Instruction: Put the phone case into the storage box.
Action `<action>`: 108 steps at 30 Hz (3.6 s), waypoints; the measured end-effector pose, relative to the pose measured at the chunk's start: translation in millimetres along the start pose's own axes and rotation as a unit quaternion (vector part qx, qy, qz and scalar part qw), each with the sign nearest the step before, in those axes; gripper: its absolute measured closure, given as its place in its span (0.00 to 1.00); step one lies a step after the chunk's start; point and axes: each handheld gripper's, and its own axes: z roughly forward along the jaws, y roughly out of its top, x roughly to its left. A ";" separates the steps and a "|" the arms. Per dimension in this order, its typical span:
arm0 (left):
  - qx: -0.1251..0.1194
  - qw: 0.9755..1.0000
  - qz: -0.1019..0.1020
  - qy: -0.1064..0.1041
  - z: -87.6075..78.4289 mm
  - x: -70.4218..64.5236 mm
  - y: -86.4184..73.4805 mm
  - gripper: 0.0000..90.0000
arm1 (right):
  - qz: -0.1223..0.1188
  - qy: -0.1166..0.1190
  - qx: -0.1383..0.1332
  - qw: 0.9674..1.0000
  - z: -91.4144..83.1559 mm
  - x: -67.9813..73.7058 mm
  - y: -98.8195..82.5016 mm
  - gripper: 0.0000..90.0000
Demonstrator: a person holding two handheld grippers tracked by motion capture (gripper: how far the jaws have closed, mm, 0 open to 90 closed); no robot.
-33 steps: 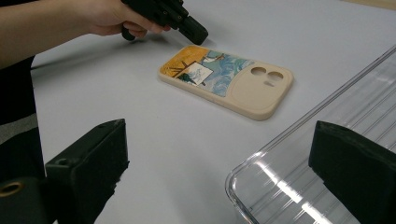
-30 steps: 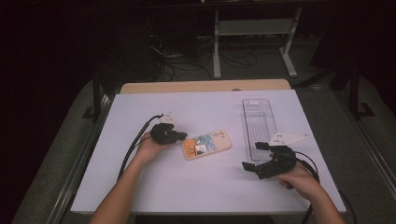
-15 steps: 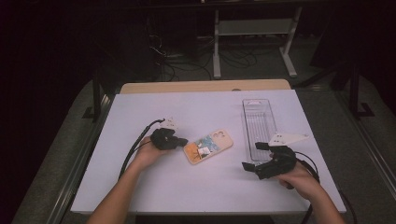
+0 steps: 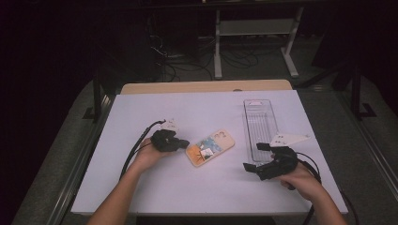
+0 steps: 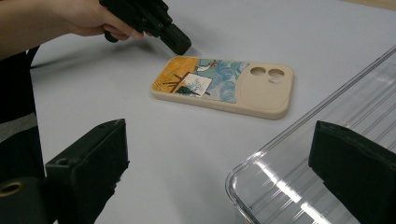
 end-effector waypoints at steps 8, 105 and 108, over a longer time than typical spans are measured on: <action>-0.017 1.000 -0.007 -0.003 -31.6 -13.6 1.2 0.73 | 0.000 -0.001 0.001 1.000 0.0 0.2 0.0 0.05; -0.068 0.997 -0.021 0.023 -76.5 -46.7 2.3 0.00 | -0.005 -0.010 0.002 1.000 0.9 0.7 -0.1 0.05; -0.069 0.997 -0.018 0.022 -74.7 -46.3 6.9 0.00 | -0.005 -0.010 0.001 1.000 0.9 0.7 -0.1 0.05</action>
